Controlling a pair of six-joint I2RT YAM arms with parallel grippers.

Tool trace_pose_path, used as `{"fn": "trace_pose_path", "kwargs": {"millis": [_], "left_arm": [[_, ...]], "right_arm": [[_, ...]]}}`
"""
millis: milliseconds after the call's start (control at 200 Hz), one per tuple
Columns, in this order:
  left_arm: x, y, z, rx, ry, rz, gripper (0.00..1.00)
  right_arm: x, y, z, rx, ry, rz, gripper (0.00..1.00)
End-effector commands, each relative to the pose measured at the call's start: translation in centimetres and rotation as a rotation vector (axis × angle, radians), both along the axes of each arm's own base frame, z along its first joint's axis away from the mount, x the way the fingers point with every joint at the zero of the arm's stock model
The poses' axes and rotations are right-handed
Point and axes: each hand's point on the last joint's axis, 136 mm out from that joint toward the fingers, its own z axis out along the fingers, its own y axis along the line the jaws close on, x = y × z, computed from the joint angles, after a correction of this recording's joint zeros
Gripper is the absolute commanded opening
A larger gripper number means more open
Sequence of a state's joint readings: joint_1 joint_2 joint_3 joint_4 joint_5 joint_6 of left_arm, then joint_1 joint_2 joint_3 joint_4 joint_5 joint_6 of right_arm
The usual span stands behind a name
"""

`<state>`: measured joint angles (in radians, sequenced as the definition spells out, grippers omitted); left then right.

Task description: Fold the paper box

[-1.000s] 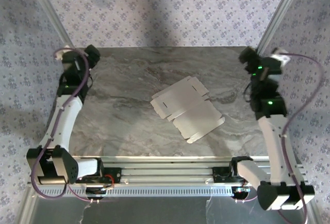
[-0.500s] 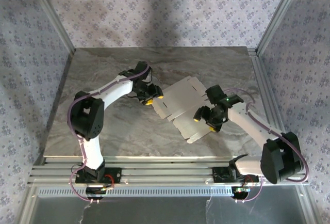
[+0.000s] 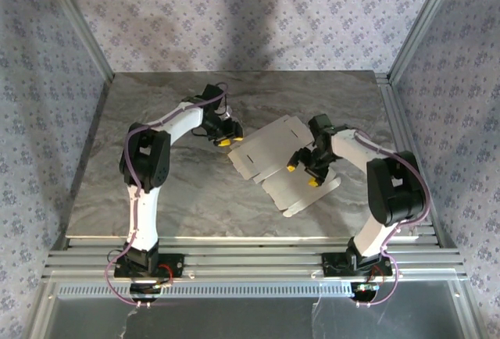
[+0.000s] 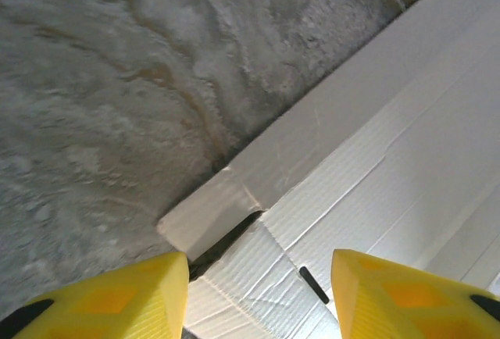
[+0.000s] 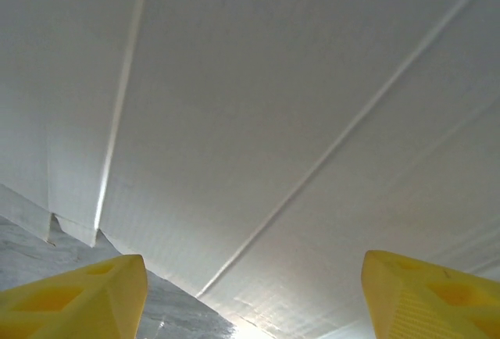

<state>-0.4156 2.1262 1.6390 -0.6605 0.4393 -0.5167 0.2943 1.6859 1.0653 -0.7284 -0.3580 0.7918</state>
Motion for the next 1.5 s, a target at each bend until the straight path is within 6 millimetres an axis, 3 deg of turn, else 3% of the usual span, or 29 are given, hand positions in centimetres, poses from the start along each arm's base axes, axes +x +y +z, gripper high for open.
{"fn": "trace_pose_path", "kwargs": {"millis": [0,160,360,600,635,815,1214,1494], "left_arm": [[-0.8,-2.3,0.0,-0.083,-0.012,-0.111,0.50],[-2.2,-1.5,-1.7,-0.027,0.022,-0.121,0.51],[-3.3,-0.4,-2.4,0.016,0.017,-0.128,0.53],[-2.4,0.9,-0.4,0.088,-0.074,-0.124,0.56],[-2.3,1.2,-0.1,0.103,-0.085,-0.121,0.56],[-2.3,2.3,0.8,0.108,-0.091,-0.098,0.57],[-4.1,0.1,-1.9,0.019,0.009,-0.144,0.57],[-4.7,-0.2,-2.9,0.028,0.037,-0.162,0.57]], "right_arm": [[0.5,0.4,0.2,0.016,0.015,0.048,0.74],[0.7,-0.1,-0.9,-0.001,0.045,0.065,0.74],[0.8,-0.5,-1.9,-0.020,0.074,0.096,0.73],[0.3,-1.1,-2.6,-0.053,0.095,0.161,0.73],[1.4,-0.9,-2.0,-0.055,0.066,0.172,0.73],[1.3,-0.9,-2.8,-0.055,0.094,0.216,0.72],[1.7,-0.6,-3.1,-0.045,0.099,0.230,0.72],[2.2,-0.2,-2.8,-0.030,0.092,0.235,0.72]]}}
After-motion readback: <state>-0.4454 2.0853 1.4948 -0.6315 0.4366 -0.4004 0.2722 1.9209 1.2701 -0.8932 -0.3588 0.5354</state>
